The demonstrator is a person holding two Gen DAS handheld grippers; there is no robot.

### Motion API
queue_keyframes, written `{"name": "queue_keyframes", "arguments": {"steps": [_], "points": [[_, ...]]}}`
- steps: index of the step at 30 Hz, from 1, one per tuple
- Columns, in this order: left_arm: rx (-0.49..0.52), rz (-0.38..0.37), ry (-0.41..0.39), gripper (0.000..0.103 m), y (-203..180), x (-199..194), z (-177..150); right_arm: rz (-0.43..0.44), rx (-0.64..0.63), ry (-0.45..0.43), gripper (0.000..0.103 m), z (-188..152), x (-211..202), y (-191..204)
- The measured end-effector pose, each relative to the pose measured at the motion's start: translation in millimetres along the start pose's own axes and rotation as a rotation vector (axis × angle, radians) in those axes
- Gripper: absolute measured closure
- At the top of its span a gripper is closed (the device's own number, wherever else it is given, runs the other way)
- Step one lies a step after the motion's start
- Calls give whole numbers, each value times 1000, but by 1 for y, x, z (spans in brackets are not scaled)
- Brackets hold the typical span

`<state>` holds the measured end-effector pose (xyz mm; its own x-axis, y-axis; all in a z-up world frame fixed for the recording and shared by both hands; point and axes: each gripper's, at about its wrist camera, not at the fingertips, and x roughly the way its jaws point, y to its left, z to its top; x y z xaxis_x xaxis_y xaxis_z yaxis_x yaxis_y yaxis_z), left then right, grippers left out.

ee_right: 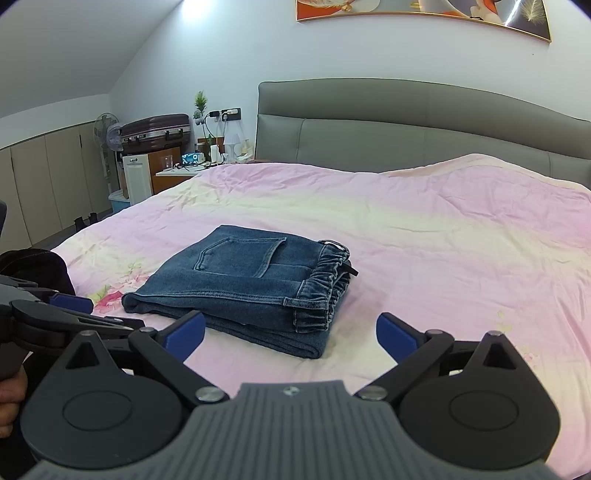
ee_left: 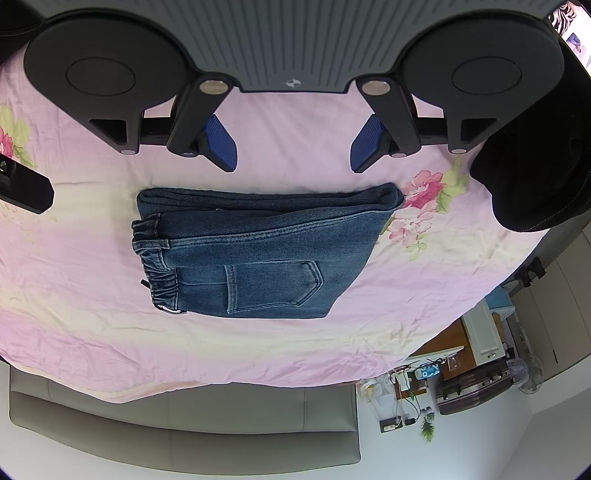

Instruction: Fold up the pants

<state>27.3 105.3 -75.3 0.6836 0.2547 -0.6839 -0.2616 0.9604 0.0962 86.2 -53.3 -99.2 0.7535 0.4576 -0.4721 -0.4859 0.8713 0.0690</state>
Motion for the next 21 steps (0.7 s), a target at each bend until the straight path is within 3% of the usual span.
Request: {"name": "queue_keyframes", "arguments": {"steps": [21], "points": [[7,-8,-2,23,4,1,1,0,-1,1,7,0,0,1]]}}
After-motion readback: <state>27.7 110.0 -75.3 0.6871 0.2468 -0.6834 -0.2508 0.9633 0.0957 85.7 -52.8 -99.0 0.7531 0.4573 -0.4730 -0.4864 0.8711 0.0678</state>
